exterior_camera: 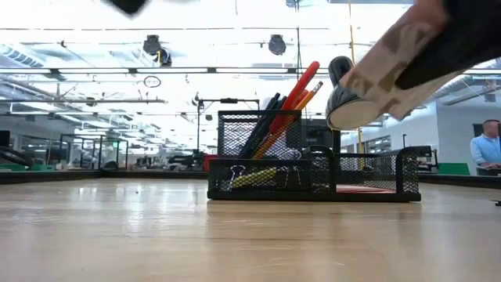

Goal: Pick and place office supplies into organizer
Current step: Put the pink sticky notes into the black desk organizer

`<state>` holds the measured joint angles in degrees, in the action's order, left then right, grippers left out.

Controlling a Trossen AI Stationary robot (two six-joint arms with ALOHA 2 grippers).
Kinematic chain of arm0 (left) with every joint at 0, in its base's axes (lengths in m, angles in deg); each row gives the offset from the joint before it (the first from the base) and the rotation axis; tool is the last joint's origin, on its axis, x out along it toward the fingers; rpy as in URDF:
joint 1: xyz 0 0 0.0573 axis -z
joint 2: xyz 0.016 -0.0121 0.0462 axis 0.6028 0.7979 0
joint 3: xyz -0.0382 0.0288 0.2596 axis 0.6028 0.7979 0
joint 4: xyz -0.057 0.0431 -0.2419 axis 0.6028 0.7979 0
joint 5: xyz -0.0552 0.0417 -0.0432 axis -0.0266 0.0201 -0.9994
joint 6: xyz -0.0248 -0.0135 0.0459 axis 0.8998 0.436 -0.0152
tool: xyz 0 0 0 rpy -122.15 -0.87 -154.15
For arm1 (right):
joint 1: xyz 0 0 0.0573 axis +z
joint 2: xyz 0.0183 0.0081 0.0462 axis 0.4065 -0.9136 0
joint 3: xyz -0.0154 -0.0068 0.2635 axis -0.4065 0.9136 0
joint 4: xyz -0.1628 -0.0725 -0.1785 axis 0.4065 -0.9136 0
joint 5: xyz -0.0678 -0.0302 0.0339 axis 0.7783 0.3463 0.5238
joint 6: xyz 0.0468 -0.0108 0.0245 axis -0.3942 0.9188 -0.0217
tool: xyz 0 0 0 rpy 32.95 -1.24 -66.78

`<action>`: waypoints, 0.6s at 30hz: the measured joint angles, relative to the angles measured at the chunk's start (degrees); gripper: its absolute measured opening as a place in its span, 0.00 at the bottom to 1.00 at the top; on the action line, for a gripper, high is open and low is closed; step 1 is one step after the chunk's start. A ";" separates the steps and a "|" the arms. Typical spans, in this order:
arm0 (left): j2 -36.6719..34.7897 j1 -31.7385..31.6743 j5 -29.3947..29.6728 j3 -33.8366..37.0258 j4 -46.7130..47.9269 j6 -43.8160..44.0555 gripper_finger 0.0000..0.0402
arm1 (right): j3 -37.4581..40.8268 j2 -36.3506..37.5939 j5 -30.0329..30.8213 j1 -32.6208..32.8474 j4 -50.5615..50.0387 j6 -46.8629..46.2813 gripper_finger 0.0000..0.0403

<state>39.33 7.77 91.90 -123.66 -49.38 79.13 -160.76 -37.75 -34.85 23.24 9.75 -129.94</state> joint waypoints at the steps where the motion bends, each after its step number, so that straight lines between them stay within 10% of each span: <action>1: -0.92 1.08 1.79 0.00 -0.56 -1.79 0.01 | 0.00 0.00 0.02 -0.50 -0.34 0.00 0.00; 18: -6.50 13.45 18.00 0.02 -3.01 -13.91 0.01 | 0.00 0.00 -9.17 -13.20 -1.86 5.17 0.00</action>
<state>32.84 21.22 109.90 -123.64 -52.39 65.22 -160.76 -37.75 -44.02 10.04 7.89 -124.77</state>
